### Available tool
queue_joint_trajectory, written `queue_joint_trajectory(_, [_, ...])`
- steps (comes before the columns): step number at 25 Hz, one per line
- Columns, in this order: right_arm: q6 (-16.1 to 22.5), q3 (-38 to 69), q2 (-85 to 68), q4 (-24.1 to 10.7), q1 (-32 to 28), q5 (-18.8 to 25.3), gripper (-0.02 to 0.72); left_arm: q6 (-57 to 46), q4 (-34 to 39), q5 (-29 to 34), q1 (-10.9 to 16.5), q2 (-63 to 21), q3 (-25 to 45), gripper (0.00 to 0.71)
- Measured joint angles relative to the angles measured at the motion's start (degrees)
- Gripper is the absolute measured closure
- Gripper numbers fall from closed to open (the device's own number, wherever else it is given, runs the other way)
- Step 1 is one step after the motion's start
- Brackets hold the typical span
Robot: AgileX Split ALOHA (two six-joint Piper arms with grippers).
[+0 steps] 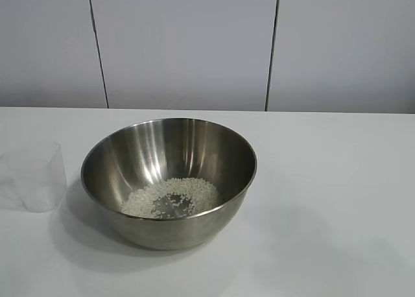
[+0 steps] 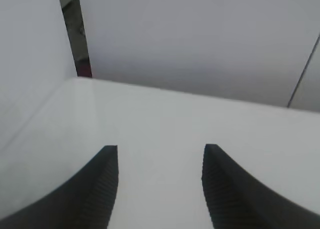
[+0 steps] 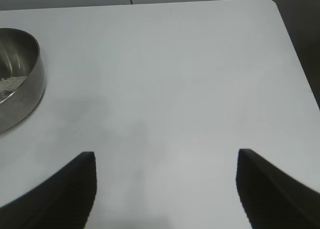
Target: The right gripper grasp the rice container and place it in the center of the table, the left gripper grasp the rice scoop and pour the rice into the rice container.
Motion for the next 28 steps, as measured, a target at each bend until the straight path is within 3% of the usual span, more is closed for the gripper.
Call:
queue_joint_trajectory(6, [0.00,0.00,0.00,0.00,0.00,0.00,0.168,-20.84,17.26,6.78,-0.55,-25.76,-0.79,0.331])
queue_joint_trajectory(9, [0.00,0.00,0.00,0.00,0.00,0.00,0.168,-29.95,23.71,13.23,-4.29,-36.89,-0.79,0.331])
queue_joint_trajectory(12, [0.00,0.00,0.00,0.00,0.00,0.00,0.168,-34.18,24.75,22.91,-9.76,-46.47,0.13,0.331])
queue_joint_trajectory(22, [0.00,0.00,0.00,0.00,0.00,0.00,0.168,-31.71,12.14,51.00,-30.74,-77.24,3.79,0.330])
queue_joint_trajectory(24, [0.00,0.00,0.00,0.00,0.00,0.00,0.168,-26.48,7.05,59.19,-33.52,-82.61,4.92,0.330])
queue_joint_trajectory(28, [0.00,0.00,0.00,0.00,0.00,0.00,0.168,-4.28,-12.48,78.59,-36.66,-90.15,5.55,0.330])
